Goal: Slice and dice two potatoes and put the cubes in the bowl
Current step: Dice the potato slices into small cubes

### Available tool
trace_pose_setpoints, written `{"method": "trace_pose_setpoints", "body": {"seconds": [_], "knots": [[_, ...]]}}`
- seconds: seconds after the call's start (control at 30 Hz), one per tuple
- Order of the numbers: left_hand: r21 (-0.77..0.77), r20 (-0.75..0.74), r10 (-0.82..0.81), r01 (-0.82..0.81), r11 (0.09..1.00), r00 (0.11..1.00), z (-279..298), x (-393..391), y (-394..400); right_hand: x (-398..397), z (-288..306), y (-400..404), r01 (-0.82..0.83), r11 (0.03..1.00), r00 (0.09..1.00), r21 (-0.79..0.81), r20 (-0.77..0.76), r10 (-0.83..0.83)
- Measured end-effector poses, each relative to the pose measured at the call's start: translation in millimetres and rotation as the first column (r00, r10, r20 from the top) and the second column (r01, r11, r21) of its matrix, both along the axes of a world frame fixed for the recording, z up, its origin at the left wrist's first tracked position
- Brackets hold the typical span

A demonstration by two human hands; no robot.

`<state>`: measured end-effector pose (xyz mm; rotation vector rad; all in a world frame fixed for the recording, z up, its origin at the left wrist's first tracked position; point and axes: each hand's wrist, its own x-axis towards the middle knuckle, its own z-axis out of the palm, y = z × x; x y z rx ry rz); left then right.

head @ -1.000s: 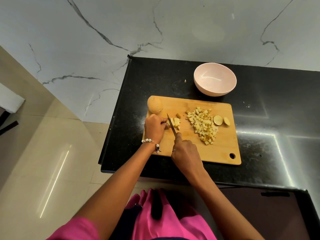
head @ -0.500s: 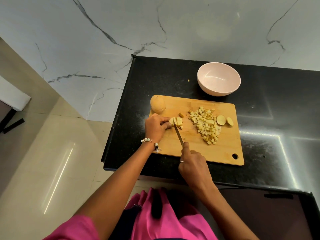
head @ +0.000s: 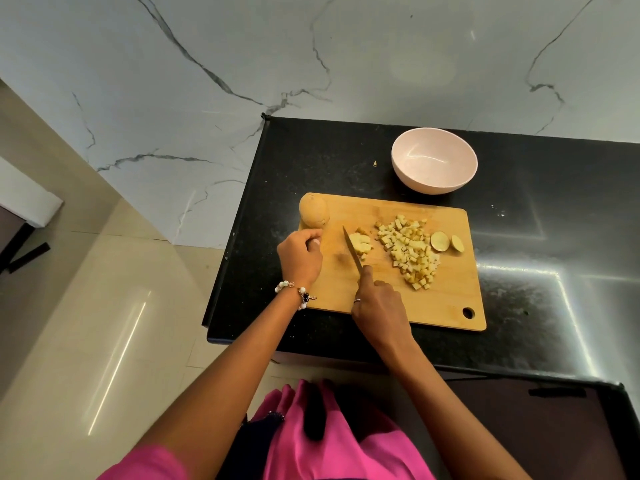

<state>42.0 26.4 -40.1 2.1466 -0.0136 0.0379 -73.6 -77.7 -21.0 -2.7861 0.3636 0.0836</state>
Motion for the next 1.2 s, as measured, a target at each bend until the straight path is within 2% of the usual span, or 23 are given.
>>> {"method": "trace_pose_setpoints", "body": {"seconds": [0.37, 0.53, 0.7, 0.77, 0.87, 1.03, 1.1, 1.2], "knots": [[0.155, -0.042, -0.023, 0.03, 0.988, 0.999, -6, -1, -16, -6, -5, -37, 0.117, 0.993, 0.993, -0.002, 0.02, -0.116], [0.17, -0.061, -0.011, 0.021, 0.985, 0.998, -4, -2, -18, -8, 0, -48, 0.14, 0.988, 0.988, 0.064, 0.059, -0.144], [0.191, -0.075, -0.008, 0.022, 0.981, 0.997, -2, -3, -20, -16, 13, -48, 0.118, 0.978, 0.971, 0.173, 0.185, -0.149], [0.195, -0.078, -0.011, 0.027, 0.98, 0.997, -3, -3, -20, -18, 12, -41, 0.047, 0.981, 0.984, 0.187, 0.16, -0.077], [0.197, -0.085, -0.007, 0.024, 0.98, 0.996, -3, -4, -20, -22, 4, -31, 0.012, 0.983, 0.999, 0.181, 0.044, -0.02], [0.214, -0.076, 0.003, 0.014, 0.977, 0.997, -3, -4, -22, -27, -2, -49, 0.111, 0.988, 0.992, 0.11, 0.045, -0.117], [0.215, -0.077, 0.015, 0.002, 0.977, 0.997, -3, -5, -25, -28, 4, -57, 0.131, 0.978, 0.987, 0.163, 0.066, -0.143], [0.177, -0.034, 0.0, 0.006, 0.984, 0.999, 2, -10, -33, -29, 12, -69, 0.175, 0.915, 0.964, 0.362, 0.127, -0.235]]}}
